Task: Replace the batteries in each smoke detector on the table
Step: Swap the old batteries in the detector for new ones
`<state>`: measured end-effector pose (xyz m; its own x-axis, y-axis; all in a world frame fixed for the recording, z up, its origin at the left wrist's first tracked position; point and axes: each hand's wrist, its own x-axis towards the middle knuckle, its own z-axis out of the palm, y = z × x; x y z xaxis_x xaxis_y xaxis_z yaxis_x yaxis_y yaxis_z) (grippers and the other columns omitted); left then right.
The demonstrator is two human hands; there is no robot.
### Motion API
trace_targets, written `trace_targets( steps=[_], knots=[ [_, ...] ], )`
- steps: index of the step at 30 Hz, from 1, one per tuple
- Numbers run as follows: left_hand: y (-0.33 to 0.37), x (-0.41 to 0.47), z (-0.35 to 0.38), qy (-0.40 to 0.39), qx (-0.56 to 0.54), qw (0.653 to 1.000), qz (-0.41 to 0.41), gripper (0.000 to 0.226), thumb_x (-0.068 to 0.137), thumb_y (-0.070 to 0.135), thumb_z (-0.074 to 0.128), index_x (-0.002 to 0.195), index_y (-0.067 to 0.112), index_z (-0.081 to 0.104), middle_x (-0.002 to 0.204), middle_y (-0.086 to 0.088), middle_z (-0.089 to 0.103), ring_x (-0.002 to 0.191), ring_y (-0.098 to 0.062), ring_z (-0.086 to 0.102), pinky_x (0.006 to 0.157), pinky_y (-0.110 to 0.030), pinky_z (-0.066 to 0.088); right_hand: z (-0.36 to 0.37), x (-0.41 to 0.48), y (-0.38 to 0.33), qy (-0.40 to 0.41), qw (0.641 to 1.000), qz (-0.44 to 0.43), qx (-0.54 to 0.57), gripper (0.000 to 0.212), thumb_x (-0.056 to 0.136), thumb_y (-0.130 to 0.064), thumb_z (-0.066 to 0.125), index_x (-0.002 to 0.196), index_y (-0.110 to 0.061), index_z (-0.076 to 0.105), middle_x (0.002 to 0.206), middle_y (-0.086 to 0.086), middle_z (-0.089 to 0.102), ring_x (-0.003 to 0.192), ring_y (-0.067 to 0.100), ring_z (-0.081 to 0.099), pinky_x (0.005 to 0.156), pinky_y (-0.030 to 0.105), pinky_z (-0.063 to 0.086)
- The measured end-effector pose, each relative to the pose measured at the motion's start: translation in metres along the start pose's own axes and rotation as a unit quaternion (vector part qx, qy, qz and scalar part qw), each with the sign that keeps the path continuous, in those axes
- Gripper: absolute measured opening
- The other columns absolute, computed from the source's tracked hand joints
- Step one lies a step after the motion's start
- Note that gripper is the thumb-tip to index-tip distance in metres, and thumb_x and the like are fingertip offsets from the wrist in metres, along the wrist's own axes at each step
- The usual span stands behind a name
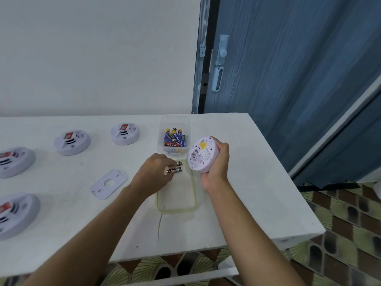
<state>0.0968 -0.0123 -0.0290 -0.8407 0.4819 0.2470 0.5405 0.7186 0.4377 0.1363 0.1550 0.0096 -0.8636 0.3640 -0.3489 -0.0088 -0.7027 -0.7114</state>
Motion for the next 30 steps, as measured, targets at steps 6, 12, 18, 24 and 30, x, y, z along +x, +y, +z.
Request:
trace_targets(
  steps=[6, 12, 18, 24, 30],
  knots=[
    [0.004, 0.032, -0.014, 0.073, -0.006, 0.997, 0.029, 0.019, 0.084, 0.012, 0.067, 0.102, 0.013, 0.075, 0.097, -0.004, 0.069, 0.095, -0.025, 0.057, 0.077, -0.026, 0.035, 0.001, 0.008, -0.007, 0.003, 1.000, -0.008, 0.001, 0.023, 0.092, -0.034, 0.048, 0.101, -0.023, 0.066, 0.096, 0.004, 0.064, 0.086, 0.023, 0.060, 0.072, 0.030, 0.046],
    [0.000, 0.086, -0.021, 0.021, 0.073, 0.997, -0.006, 0.021, 0.088, 0.010, 0.058, 0.094, 0.018, 0.076, 0.095, -0.006, 0.072, 0.091, -0.032, 0.057, 0.079, -0.041, 0.048, 0.003, 0.019, -0.016, 0.011, 1.000, -0.016, 0.003, 0.024, 0.093, -0.035, 0.048, 0.101, -0.024, 0.067, 0.100, 0.004, 0.065, 0.091, 0.024, 0.060, 0.076, 0.033, 0.047],
    [0.003, 0.122, -0.018, -0.134, 0.200, 0.967, -0.078, 0.022, 0.089, 0.024, 0.051, 0.099, 0.025, 0.070, 0.108, 0.002, 0.059, 0.105, -0.026, 0.048, 0.081, -0.036, 0.030, 0.004, 0.030, -0.020, 0.011, 1.000, -0.017, 0.011, 0.024, 0.095, -0.034, 0.046, 0.102, -0.023, 0.066, 0.097, 0.004, 0.066, 0.090, 0.023, 0.061, 0.076, 0.032, 0.049],
    [0.001, 0.135, -0.015, -0.180, 0.264, 0.944, -0.084, 0.015, 0.086, 0.020, 0.051, 0.096, 0.021, 0.062, 0.104, -0.001, 0.060, 0.096, -0.023, 0.043, 0.079, -0.037, 0.026, 0.002, 0.038, -0.022, 0.008, 1.000, -0.013, 0.010, 0.023, 0.094, -0.034, 0.047, 0.098, -0.023, 0.067, 0.093, 0.003, 0.066, 0.089, 0.024, 0.061, 0.076, 0.032, 0.048],
    [0.003, 0.134, -0.021, -0.165, 0.188, 0.964, -0.089, 0.019, 0.093, 0.032, 0.054, 0.108, 0.025, 0.063, 0.115, -0.001, 0.054, 0.114, -0.026, 0.042, 0.090, -0.038, 0.029, 0.000, 0.042, -0.021, 0.000, 1.000, -0.020, 0.015, 0.025, 0.095, -0.033, 0.044, 0.099, -0.022, 0.067, 0.094, 0.004, 0.066, 0.087, 0.023, 0.062, 0.074, 0.032, 0.048]
  ],
)
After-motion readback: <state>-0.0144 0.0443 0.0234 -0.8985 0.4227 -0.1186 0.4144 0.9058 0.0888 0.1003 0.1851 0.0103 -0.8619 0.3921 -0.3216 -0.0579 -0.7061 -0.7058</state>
